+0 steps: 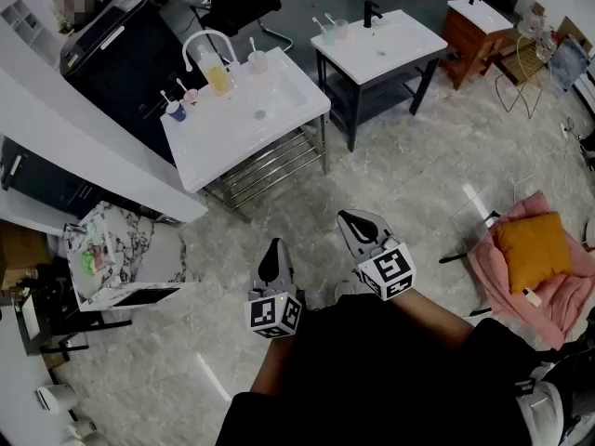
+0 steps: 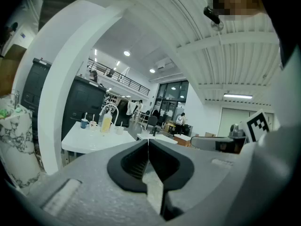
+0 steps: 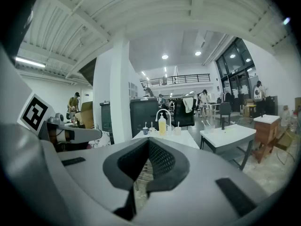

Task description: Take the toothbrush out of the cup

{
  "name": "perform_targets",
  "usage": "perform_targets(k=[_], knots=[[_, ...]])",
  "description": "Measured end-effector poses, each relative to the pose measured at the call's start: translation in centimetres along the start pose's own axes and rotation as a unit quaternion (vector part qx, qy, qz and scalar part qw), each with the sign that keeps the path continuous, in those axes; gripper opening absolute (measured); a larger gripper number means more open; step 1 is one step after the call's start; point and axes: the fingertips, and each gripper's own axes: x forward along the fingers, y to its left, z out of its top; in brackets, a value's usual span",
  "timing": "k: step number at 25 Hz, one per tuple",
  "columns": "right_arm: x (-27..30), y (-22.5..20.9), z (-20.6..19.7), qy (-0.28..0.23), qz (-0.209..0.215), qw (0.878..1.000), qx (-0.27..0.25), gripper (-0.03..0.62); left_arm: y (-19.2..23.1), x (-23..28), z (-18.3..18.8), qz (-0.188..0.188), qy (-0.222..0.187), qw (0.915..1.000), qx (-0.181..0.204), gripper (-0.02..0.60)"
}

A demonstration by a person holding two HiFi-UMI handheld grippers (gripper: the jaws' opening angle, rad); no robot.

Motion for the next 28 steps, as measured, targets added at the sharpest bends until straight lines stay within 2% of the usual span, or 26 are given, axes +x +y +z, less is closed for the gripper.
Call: perform_targets(k=[5, 13, 19, 28], knots=[[-0.8, -1.4, -0.7, -0.006, -0.003, 1.000, 0.028, -0.002, -0.9, 0.5, -0.6, 0.000, 0.000, 1.0000, 0.004, 0.021], [0.8, -3.7, -2.2, 0.005, -0.003, 0.998, 0.059, -0.002, 0.1, 3.4, -1.2, -0.003, 0.015, 0.9999, 0.001, 0.021], [4.5, -5.5, -1.4, 0.003, -0.007, 0.999, 0.052, -0.002, 2.1, 7.6, -1.0, -0.015, 0.019, 0.9997, -0.005, 0.021], [14.2, -8.7, 0.7, 0.015, -0.008, 0.999, 0.043, -0.002, 8.2, 17.0, 1.1, -0.023, 0.026, 0.9993, -0.017, 0.021]])
